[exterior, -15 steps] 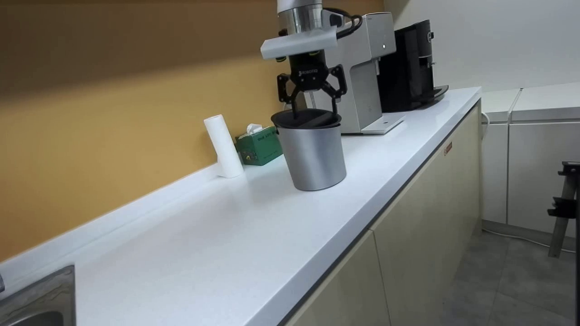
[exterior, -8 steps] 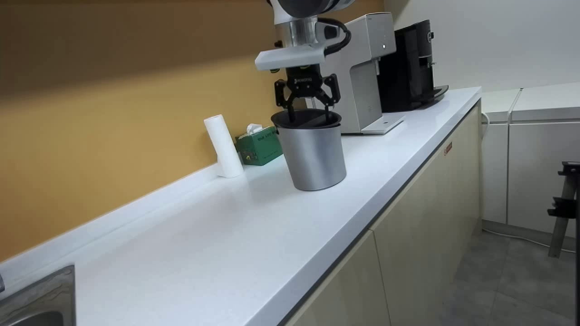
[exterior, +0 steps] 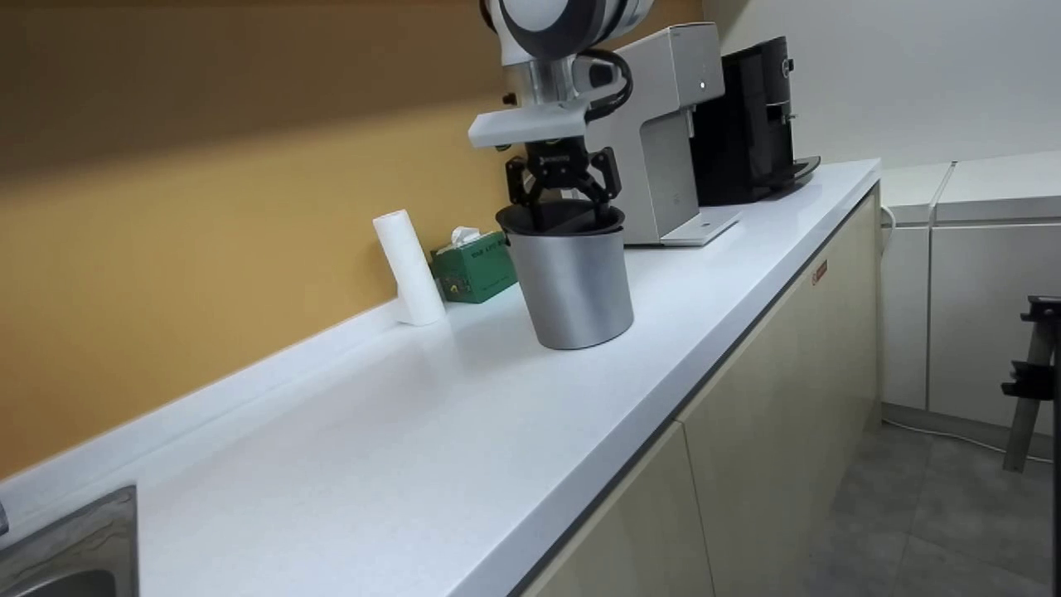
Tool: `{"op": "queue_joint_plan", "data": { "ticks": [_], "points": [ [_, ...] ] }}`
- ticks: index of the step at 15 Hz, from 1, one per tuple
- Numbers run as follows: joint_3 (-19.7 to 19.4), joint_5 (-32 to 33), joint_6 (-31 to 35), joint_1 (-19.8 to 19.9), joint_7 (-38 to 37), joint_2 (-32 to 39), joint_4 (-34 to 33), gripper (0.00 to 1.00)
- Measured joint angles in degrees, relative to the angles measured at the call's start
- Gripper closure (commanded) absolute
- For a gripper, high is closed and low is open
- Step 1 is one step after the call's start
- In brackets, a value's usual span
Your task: Remove the black bin from the silver bin
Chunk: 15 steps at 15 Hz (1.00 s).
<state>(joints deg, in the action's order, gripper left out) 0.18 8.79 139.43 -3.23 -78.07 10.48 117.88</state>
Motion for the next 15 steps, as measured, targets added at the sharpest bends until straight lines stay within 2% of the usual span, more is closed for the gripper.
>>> {"op": "queue_joint_plan", "data": {
  "ticks": [5, 6, 7, 15],
  "points": [
    [-1.08, 0.11, 0.00, -0.38, -0.59, 2.12, -1.29, 0.00],
    [-1.28, 0.11, 0.00, -0.45, -0.60, 2.49, -1.49, 0.16],
    [-1.45, 0.11, 0.00, -0.51, -0.60, 2.85, -1.65, 0.25],
    [-2.18, 0.00, 0.24, -0.85, -0.91, 3.29, -1.81, 0.81]
  ]
}}
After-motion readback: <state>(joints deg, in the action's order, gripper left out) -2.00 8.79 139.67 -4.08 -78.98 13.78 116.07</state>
